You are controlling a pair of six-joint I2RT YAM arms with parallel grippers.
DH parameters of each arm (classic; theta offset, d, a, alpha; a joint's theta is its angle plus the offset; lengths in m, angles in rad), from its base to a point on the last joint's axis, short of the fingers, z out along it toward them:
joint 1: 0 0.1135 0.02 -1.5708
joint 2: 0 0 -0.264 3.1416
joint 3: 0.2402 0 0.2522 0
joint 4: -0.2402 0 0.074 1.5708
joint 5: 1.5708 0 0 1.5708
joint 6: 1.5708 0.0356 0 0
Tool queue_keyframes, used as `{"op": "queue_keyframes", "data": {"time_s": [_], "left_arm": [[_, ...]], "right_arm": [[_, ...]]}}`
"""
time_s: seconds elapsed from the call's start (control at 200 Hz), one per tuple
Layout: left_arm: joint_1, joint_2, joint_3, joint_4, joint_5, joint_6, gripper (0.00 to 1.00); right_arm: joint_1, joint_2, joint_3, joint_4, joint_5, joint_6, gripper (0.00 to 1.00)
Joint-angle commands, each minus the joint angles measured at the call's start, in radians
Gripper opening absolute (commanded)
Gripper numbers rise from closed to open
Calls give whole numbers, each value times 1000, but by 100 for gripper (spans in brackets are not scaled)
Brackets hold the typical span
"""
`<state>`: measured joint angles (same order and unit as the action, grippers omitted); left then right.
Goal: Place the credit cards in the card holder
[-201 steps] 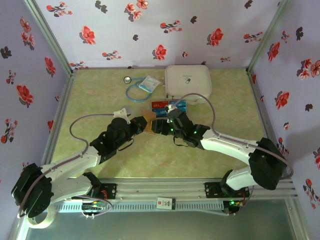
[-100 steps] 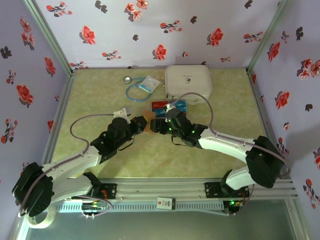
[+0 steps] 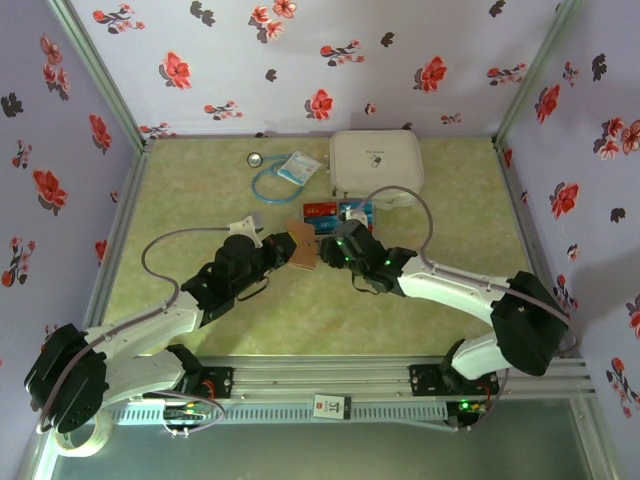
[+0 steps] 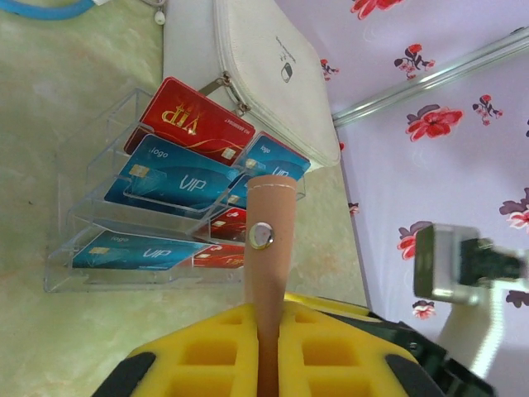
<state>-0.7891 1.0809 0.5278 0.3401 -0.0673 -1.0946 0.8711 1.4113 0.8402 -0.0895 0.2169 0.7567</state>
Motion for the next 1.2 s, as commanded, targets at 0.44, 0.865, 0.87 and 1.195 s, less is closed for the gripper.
{"op": "queue_keyframes", "data": {"time_s": [0.44, 0.865, 0.87, 1.195], "left_arm": [[-4, 33, 33, 54, 21, -5, 0], [-7, 33, 39, 65, 22, -16, 0], [-7, 33, 39, 65, 22, -16, 0], [-13, 25, 37, 68, 22, -20, 0]], "right_arm": [[-31, -166, -35, 155, -295, -20, 60], [-6, -43, 10, 238, -303, 9, 61], [-7, -41, 10, 238, -301, 9, 61], [-11, 15, 1, 228, -206, 12, 56]]}}
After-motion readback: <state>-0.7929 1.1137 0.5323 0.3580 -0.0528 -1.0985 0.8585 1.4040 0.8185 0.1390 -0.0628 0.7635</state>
